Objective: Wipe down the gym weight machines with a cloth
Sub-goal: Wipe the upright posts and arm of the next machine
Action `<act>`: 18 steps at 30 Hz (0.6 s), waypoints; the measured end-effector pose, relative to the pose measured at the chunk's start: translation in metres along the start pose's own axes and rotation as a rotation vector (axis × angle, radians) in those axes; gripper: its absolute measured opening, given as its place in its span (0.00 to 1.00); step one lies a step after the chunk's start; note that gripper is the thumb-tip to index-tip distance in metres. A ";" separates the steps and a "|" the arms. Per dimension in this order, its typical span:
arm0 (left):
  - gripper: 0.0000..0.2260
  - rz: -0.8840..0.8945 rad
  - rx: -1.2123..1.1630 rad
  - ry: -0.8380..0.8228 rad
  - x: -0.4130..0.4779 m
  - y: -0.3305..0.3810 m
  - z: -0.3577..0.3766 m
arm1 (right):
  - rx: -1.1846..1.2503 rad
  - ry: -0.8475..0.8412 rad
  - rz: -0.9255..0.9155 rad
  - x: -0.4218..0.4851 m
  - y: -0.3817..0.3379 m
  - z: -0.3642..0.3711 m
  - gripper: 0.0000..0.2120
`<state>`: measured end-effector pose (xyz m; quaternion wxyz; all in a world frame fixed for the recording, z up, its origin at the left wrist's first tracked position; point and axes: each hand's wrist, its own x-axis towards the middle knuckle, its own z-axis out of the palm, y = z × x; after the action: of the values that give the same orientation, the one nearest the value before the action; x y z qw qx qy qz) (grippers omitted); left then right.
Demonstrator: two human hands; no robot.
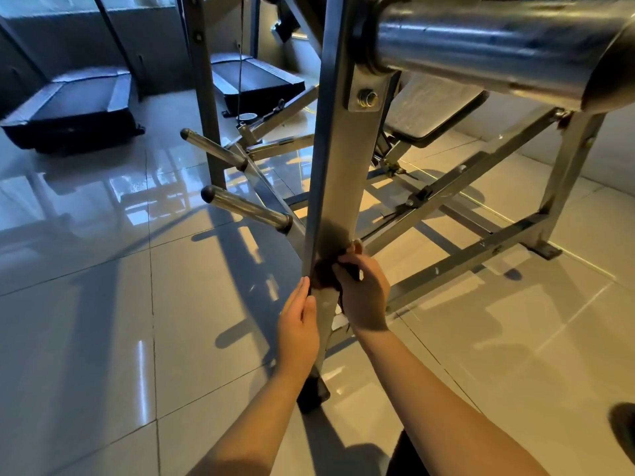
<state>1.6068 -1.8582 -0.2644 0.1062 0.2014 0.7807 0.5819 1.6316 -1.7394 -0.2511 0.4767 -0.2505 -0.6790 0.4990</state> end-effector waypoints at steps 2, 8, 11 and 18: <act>0.18 -0.013 -0.014 0.006 0.001 -0.005 -0.001 | -0.001 0.057 -0.084 0.014 -0.010 0.002 0.05; 0.19 -0.054 -0.094 -0.049 -0.005 -0.013 0.000 | -0.026 -0.026 0.015 -0.028 0.052 0.013 0.07; 0.18 -0.068 -0.103 -0.064 -0.006 -0.011 -0.004 | -0.214 -0.202 0.186 -0.028 0.037 0.004 0.06; 0.10 -0.085 -0.144 -0.092 -0.007 -0.016 -0.009 | -0.128 0.048 -0.025 -0.016 -0.017 0.021 0.07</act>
<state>1.6064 -1.8727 -0.2770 0.1805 0.1865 0.7390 0.6217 1.6215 -1.7675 -0.2431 0.4821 -0.2842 -0.7008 0.4424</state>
